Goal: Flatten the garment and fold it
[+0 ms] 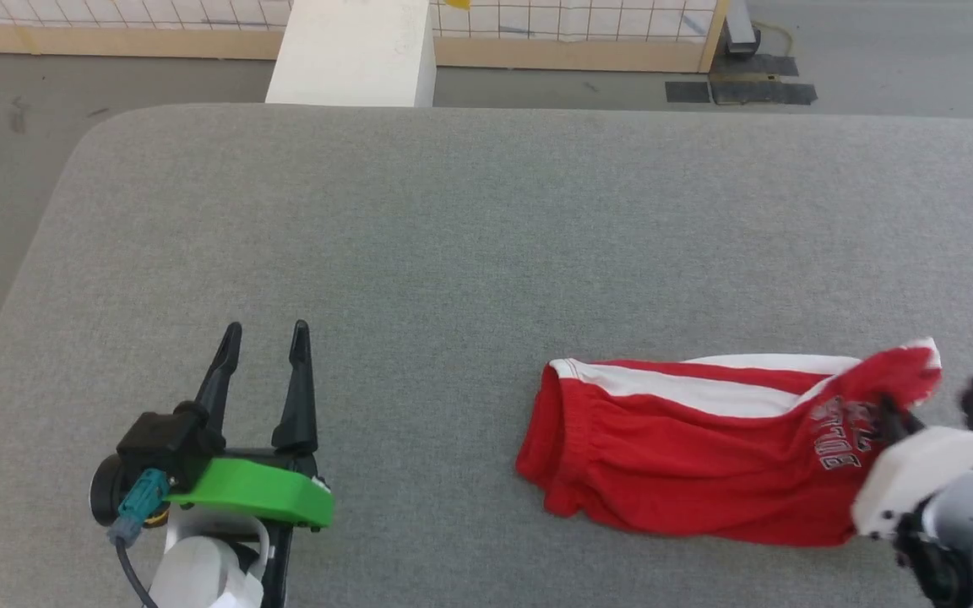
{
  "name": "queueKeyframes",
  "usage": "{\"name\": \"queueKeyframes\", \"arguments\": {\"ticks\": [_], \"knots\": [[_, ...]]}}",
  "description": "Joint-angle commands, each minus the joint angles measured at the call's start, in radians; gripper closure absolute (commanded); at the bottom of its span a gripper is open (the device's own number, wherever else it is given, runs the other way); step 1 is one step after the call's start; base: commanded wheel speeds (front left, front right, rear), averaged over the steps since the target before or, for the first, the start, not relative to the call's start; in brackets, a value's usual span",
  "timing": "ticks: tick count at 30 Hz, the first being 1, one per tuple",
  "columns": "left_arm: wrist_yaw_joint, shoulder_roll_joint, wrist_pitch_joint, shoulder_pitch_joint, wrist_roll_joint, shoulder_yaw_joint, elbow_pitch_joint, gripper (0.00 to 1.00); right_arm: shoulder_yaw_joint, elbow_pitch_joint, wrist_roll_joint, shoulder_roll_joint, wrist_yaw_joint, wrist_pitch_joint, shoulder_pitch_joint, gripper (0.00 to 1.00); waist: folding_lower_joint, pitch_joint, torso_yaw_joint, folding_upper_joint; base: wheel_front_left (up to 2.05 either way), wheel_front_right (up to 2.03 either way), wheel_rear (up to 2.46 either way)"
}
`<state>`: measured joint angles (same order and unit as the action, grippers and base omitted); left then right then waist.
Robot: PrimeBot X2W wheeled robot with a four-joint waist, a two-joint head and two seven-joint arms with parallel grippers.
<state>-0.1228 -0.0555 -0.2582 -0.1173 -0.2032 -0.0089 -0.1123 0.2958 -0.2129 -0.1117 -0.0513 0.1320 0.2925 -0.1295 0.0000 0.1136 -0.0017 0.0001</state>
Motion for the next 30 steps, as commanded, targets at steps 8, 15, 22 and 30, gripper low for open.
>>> {"name": "queueKeyframes", "arguments": {"ticks": [8, 15, 22, 30], "knots": [[-0.007, 0.005, -0.004, 0.01, 0.003, -0.012, -0.008, 0.0, -0.313, 0.328, -0.055, 0.001, -0.001, 0.216, 0.088, 1.0, 0.0, -0.005, 0.021, -0.0001, 0.0, 0.0, 0.0], [-0.007, 0.005, -0.004, -0.007, -0.006, -0.019, -0.003, 0.0, -0.548, 0.291, -0.02, 0.001, -0.001, 0.282, 0.006, 1.0, 0.0, 0.022, 0.033, -0.0001, 0.0, 0.0, 0.0], [-0.008, 0.005, -0.004, -0.031, -0.015, -0.034, -0.006, 0.0, -0.718, 0.077, -0.084, 0.001, -0.001, 0.203, -0.126, 0.0, 0.0, 0.059, 0.044, -0.0001, 0.0, 0.0, 0.0], [-0.008, 0.005, -0.004, -0.018, -0.012, -0.022, -0.005, 0.0, -0.7, 0.159, -0.269, 0.001, -0.001, 0.026, -0.109, 0.0, 0.0, 0.04, 0.025, -0.0001, 0.0, 0.0, 0.0]]}}
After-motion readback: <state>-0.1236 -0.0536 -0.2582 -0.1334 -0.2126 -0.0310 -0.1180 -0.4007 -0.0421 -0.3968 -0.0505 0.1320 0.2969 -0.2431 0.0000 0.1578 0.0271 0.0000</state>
